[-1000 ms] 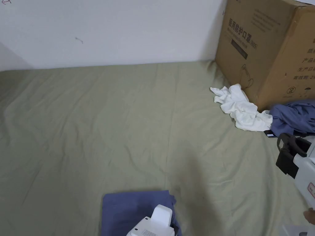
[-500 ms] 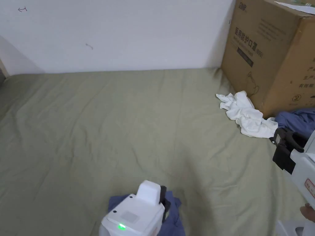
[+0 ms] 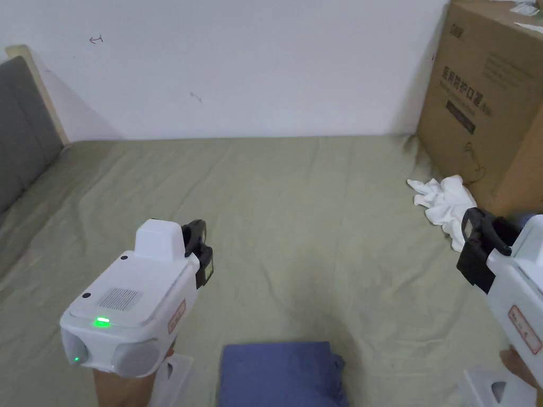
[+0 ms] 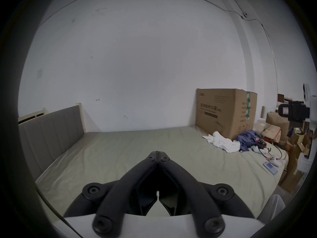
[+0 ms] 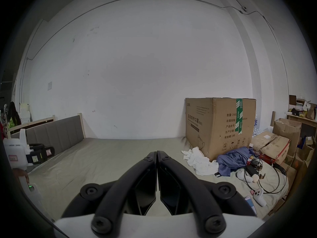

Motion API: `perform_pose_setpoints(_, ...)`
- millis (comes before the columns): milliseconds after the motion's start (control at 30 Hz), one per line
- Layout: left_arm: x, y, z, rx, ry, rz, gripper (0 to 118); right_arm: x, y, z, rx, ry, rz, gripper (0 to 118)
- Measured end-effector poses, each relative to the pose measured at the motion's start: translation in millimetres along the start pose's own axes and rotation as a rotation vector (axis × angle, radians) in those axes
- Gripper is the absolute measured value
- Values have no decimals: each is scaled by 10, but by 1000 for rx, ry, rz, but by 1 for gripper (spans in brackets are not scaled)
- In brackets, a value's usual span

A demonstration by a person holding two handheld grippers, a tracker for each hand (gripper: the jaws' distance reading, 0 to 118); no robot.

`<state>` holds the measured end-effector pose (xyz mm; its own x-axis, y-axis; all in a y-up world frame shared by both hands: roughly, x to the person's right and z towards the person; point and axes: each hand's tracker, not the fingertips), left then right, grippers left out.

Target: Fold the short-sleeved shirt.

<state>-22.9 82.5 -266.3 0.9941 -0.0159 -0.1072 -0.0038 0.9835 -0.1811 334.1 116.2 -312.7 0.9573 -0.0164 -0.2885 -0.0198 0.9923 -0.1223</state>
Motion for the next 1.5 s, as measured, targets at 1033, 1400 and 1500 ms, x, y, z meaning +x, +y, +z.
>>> perform_pose_setpoints(1033,-503,-365,286,-56,82,118,0,-926,-2148,-728,-487,227,-20,0)
perform_pose_setpoints(1400,-548,-780,265,-215,40,162,0,-992,-2686,-715,-573,233,23,0)
perform_pose_setpoints(1500,-575,-908,97,-364,-45,282,10,-957,-2637,-749,-586,233,26,0)
